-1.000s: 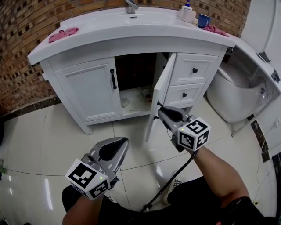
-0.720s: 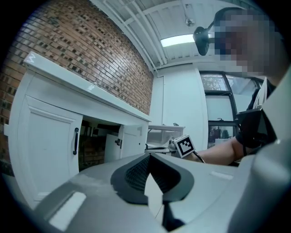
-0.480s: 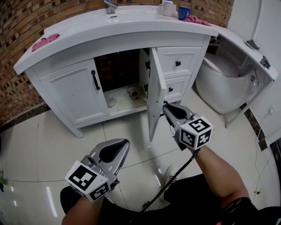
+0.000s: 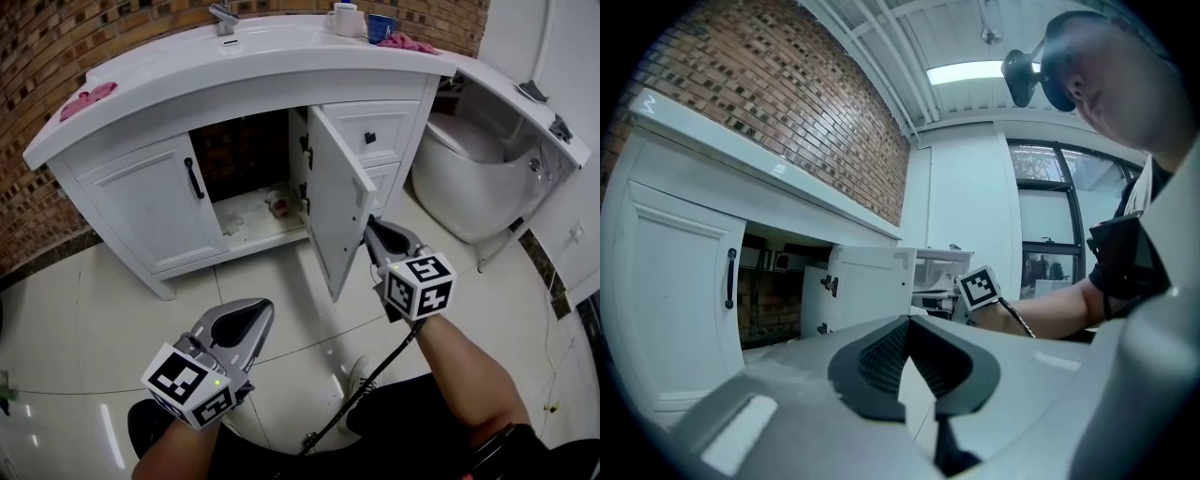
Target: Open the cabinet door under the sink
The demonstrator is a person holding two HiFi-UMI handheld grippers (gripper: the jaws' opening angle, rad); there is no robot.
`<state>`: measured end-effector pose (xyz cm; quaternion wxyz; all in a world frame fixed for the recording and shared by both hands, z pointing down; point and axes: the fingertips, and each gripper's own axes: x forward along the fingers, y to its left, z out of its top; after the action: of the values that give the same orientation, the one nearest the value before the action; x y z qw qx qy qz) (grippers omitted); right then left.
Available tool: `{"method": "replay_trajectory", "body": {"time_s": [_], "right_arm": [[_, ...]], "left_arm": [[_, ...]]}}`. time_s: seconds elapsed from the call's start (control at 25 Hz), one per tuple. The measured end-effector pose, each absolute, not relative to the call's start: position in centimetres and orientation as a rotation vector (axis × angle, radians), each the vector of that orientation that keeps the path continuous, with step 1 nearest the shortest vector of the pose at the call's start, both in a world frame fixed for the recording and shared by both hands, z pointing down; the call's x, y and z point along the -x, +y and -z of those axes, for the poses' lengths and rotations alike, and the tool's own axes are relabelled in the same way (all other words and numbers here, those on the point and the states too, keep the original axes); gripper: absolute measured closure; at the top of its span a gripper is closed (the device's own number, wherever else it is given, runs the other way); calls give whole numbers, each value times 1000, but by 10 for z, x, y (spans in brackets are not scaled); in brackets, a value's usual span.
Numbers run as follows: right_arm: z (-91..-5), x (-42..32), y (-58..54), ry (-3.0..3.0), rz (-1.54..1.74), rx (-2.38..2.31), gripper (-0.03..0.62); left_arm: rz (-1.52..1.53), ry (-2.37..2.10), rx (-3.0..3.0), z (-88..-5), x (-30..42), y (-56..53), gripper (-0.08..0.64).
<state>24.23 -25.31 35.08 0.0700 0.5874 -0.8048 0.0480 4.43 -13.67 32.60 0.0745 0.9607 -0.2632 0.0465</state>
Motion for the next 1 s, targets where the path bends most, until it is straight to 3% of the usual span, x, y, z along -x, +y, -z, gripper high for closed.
{"method": "replay_trajectory", "body": {"time_s": [0.76,1.0], "right_arm": [[-343,-275,-222,-2354,-179,-1926,566],[-307,-226,-182,-2609,-220,-1700,583]], "left_arm": [[-137,-805,-2876,-325,-45,-139,555],[-113,-824,-2895,-313,-38,-125,554]]}}
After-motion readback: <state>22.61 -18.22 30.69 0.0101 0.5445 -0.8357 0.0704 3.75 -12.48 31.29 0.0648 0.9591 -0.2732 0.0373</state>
